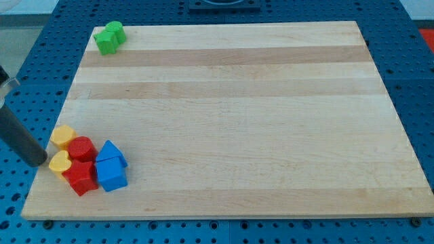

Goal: Separate the blue blocks

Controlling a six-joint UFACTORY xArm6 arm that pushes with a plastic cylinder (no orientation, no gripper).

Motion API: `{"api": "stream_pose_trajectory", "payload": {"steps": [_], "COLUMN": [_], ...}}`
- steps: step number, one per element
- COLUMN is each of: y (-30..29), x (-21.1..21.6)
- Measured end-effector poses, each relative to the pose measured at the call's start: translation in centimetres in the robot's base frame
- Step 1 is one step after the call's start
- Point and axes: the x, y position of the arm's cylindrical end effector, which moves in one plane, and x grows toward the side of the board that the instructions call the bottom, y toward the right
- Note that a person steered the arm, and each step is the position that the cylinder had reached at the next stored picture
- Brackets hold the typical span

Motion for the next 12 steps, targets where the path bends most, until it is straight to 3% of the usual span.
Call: {"api": "stream_pose_trajectory", "payload": {"steps": [1, 2, 3, 4, 5, 7, 9, 11, 12], "y": [2.0, 7.7, 12.8, 13.6, 13.6, 15.9, 14.1, 7.7, 7.5], "x": [4.5, 6.8, 2.9, -2.2, -4.7, -1.0, -0.5, 1.1, 4.4]}}
